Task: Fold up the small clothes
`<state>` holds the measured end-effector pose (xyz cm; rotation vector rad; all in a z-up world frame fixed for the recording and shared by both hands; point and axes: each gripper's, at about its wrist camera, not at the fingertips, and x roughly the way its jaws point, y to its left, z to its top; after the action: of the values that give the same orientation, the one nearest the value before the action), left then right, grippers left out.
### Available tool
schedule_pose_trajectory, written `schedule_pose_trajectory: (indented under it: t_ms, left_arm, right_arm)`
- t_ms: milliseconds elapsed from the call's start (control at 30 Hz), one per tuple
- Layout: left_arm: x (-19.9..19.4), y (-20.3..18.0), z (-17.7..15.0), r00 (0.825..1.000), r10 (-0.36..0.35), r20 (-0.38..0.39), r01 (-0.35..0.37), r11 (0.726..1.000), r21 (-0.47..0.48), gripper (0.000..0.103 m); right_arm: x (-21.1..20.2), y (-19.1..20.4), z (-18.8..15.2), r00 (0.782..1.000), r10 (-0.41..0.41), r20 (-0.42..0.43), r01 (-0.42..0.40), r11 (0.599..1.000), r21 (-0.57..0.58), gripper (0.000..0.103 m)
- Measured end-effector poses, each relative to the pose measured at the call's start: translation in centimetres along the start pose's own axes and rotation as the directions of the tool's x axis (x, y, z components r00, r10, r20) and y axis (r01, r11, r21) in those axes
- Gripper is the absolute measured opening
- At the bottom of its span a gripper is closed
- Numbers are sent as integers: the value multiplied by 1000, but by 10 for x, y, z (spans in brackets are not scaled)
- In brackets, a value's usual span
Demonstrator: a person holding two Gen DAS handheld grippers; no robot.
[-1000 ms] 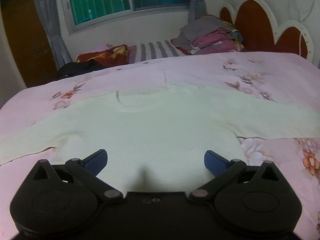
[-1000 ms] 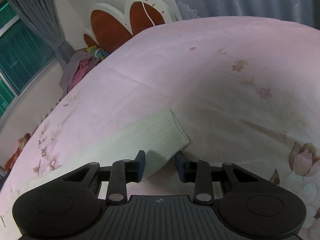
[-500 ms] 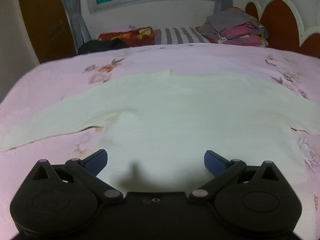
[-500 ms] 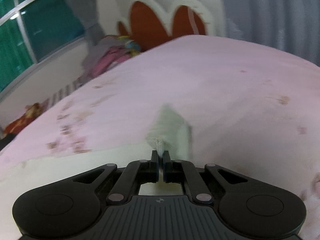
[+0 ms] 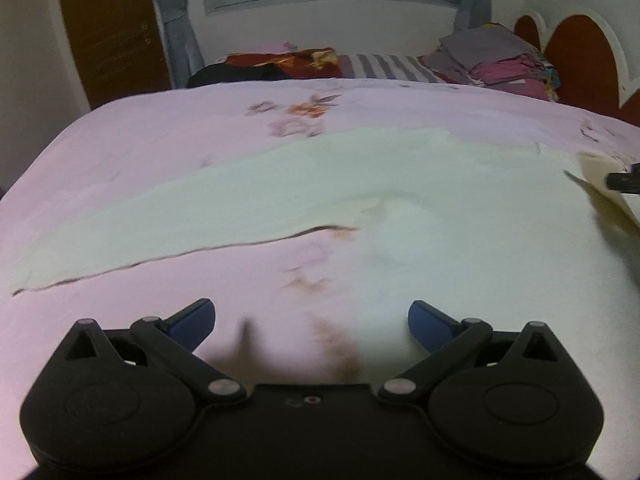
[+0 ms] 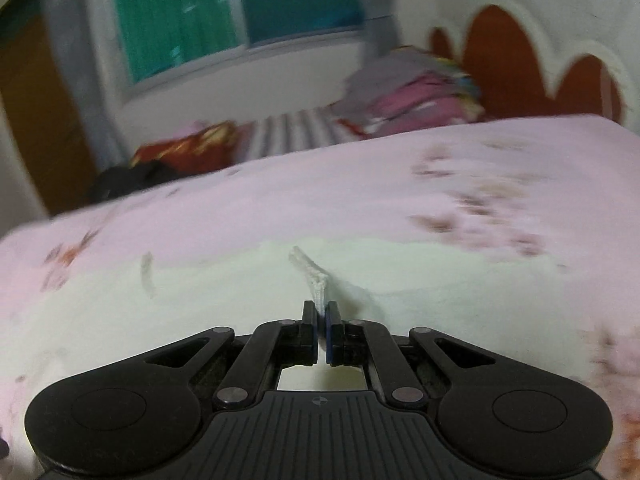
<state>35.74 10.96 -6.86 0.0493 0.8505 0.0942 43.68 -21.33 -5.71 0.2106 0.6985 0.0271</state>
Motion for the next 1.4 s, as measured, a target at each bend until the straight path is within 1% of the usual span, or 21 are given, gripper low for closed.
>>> schedule_pose_trajectory:
  t_ms: [167, 333, 433, 467, 500, 533, 567, 633, 667, 700, 733, 767, 833, 900, 933, 1000, 1067, 1133, 1167, 1300, 1400]
  left_arm:
    - [-1, 30, -9, 1000, 3, 5, -3, 1000, -29, 102]
    - [3, 51, -11, 1000, 0, -16, -1, 998, -58, 97]
    - [4, 55, -7, 1000, -24, -13, 23, 997, -75, 97]
    - [5, 53, -3, 999, -35, -8, 34, 997, -76, 96]
    - [5, 52, 0, 999, -51, 0, 51, 996, -77, 95]
    - [6, 49, 4, 997, -71, 6, 71, 994, -80, 92]
    - [8, 43, 11, 995, -102, 13, 103, 991, -86, 91]
    - [14, 28, 24, 985, -171, 26, 173, 980, -102, 81]
    - [18, 19, 30, 977, -209, 30, 211, 971, -114, 79]
    - [24, 9, 36, 966, -256, 33, 258, 958, -128, 76]
    - [31, -2, 43, 950, -312, 32, 313, 939, -143, 70]
    - [39, -15, 49, 933, -358, 19, 357, 921, -157, 67]
    - [56, -38, 57, 900, -435, -8, 427, 886, -182, 55]
    - [70, -60, 62, 875, -483, -39, 466, 860, -207, 47]
    - [77, -69, 64, 869, -492, -47, 473, 855, -211, 46]
    - [88, -85, 68, 870, -489, -55, 469, 858, -210, 46]
    - [97, -94, 73, 870, -491, -40, 474, 856, -207, 40]
    - [105, -100, 77, 869, -493, -46, 476, 857, -195, 4]
    - [107, -98, 78, 864, -502, -42, 485, 852, -197, 3]
    - [93, -85, 87, 868, -495, 41, 495, 854, -159, 3]
    - [90, -63, 91, 881, -469, 56, 472, 866, -166, 3]
  right_arm:
    - [27, 69, -20, 998, 60, -37, -63, 993, -101, 3]
    - [47, 112, -34, 990, 119, -78, -130, 979, -159, 3]
    - [63, 134, -46, 974, 171, -147, -194, 967, -165, 4]
    - [69, 141, -52, 969, 180, -172, -210, 962, -177, 22]
    - [67, 146, -54, 969, 188, -160, -218, 957, -194, 39]
    - [63, 150, -54, 967, 203, -156, -233, 950, -210, 79]
    - [55, 150, -55, 974, 198, -111, -218, 951, -220, 87]
    - [43, 143, -54, 981, 182, -64, -192, 952, -238, 85]
    - [39, 133, -55, 982, 179, -61, -188, 958, -218, 66]
    - [36, 122, -56, 980, 187, -68, -197, 963, -185, 53]
    - [36, 108, -57, 981, 172, -87, -184, 971, -150, 34]
    - [36, 92, -60, 986, 134, -101, -145, 983, -115, 28]
    - [31, 61, -62, 991, 90, -100, -94, 995, -41, 27]
    - [26, 33, -62, 994, 49, -101, -49, 999, 11, 27]
    - [23, 20, -62, 994, 31, -101, -28, 999, 26, 27]
    - [20, -4, -63, 995, -5, -97, 11, 998, 64, 27]
    - [20, -24, -61, 995, -33, -99, 43, 994, 103, 27]
    - [20, -37, -58, 994, -40, -102, 54, 989, 141, 27]
    - [24, -43, -57, 994, -34, -101, 50, 985, 162, 27]
    - [24, -51, -54, 995, -32, -91, 48, 982, 182, 27]
    - [22, -56, -53, 996, -33, -85, 49, 979, 197, 27]
